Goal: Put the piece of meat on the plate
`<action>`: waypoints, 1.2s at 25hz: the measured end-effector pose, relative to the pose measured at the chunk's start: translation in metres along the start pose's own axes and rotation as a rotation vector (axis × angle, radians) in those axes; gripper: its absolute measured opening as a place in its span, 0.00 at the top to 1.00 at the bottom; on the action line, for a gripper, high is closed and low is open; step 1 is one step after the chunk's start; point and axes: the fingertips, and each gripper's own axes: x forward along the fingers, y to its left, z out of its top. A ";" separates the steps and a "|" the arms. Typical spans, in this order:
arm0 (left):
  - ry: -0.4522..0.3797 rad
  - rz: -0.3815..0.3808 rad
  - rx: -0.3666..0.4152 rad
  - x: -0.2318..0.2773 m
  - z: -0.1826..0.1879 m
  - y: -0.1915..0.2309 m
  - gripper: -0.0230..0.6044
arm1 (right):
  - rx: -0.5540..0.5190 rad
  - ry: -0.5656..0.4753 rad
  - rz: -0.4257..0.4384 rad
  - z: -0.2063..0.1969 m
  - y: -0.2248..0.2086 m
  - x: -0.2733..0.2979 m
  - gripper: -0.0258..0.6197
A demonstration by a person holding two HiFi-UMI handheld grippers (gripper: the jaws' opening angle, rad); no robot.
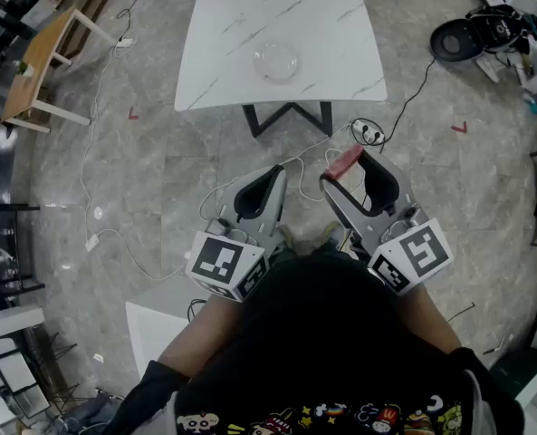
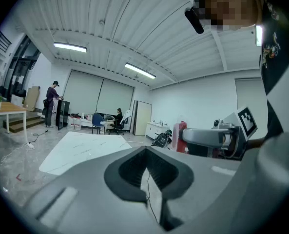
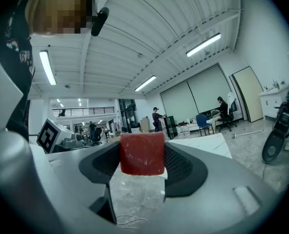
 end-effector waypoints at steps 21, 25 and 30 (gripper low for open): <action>0.036 0.044 -0.036 0.017 -0.003 0.004 0.96 | 0.001 0.051 -0.013 -0.008 -0.023 -0.010 0.50; 0.049 0.076 -0.035 0.033 -0.015 -0.013 0.96 | 0.005 0.076 -0.012 -0.016 -0.054 -0.032 0.50; 0.070 0.073 -0.045 0.048 -0.031 -0.030 0.96 | 0.016 0.050 -0.001 -0.026 -0.077 -0.042 0.50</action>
